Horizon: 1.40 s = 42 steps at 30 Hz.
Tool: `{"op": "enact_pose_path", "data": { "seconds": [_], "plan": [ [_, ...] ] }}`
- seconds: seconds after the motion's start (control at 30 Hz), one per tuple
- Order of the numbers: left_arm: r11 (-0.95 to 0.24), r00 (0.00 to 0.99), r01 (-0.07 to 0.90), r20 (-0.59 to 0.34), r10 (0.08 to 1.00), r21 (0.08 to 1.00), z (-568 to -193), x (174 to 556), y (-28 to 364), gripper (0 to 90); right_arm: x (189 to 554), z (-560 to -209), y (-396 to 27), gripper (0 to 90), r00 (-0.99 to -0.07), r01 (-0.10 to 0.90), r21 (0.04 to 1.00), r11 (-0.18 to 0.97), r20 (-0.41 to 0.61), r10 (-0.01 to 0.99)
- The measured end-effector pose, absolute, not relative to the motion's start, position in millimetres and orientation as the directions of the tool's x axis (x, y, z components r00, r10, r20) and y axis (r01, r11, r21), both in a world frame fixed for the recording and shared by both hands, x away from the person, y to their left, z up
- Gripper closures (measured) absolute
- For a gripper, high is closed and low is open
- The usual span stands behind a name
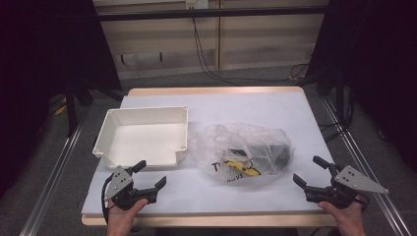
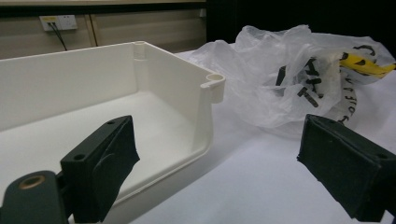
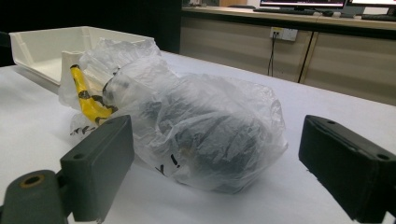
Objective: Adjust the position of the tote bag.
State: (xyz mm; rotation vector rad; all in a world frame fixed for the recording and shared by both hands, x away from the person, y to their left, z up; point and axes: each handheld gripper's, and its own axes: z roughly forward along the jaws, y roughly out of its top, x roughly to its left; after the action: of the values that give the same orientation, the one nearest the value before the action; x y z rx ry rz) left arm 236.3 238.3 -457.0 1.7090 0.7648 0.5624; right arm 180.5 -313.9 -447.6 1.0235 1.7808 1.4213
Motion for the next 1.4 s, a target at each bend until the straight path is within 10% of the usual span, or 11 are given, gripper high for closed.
{"op": "enact_pose_path", "data": {
  "seconds": [1.4],
  "plan": [
    [-0.230, 0.703, 0.304, -0.054, 0.709, 0.924, -456.1, 234.9, 232.2, 14.8, 201.0, -435.5, -291.0, 54.9, -0.714, 0.332, 0.924, 0.192, 0.113, 0.691]
  ]
}}
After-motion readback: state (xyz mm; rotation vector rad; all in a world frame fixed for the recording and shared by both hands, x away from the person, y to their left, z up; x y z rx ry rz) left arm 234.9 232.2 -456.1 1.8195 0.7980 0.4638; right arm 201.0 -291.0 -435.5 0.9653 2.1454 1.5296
